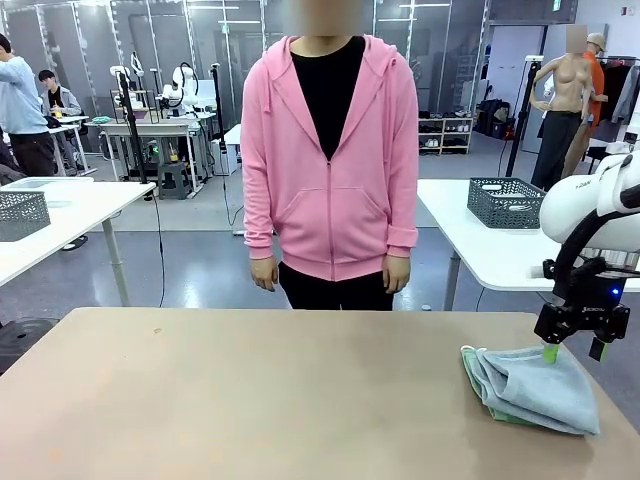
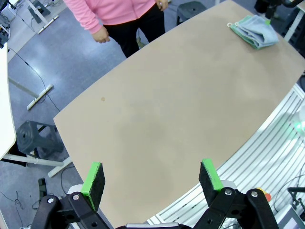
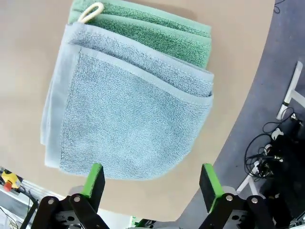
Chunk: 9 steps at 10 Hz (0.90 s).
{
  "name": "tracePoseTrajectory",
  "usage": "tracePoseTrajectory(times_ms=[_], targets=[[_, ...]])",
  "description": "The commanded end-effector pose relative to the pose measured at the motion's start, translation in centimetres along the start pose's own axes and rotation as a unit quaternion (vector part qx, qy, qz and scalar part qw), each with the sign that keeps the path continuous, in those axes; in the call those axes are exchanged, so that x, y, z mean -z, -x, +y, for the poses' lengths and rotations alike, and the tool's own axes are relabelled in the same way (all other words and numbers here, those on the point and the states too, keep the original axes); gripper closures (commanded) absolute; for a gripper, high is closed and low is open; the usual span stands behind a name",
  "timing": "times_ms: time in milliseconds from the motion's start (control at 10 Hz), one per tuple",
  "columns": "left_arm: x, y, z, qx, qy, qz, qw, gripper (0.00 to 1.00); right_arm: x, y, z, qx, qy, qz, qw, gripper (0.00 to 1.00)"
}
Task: Fold the towels and place them in the basket.
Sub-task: Stack the folded Towel with hook on the right side of the table.
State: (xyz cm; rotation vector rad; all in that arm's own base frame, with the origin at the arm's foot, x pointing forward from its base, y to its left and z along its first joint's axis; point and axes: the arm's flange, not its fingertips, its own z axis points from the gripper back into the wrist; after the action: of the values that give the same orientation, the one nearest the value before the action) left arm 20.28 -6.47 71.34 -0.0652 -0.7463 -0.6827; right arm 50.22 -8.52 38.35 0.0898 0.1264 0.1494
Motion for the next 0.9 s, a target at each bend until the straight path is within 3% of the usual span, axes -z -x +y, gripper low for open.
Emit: tracePoseTrajectory(times_ms=[0, 500, 600, 800], targets=[[0.0, 0.1, 0.1, 0.004, 0.000, 0.001, 1.000, 0.00, 0.0, 0.0, 0.0, 0.000, 0.000, 0.000, 1.000, 0.00], [0.0, 0.1, 0.1, 0.004, 0.000, 0.001, 1.000, 0.00, 0.0, 0.0, 0.0, 0.000, 0.000, 0.000, 1.000, 0.00], [0.0, 0.0, 0.0, 0.000, 0.000, 0.000, 1.000, 0.00, -4.1, 1.0, 0.2, -0.023, -0.021, -0.015, 0.999, 0.00], [-4.0, -1.5, 2.2, 0.000, -0.005, -0.021, 1.000, 0.00, -12.3, 4.7, -0.3, -0.061, -0.051, -0.044, 0.996, 0.00]])
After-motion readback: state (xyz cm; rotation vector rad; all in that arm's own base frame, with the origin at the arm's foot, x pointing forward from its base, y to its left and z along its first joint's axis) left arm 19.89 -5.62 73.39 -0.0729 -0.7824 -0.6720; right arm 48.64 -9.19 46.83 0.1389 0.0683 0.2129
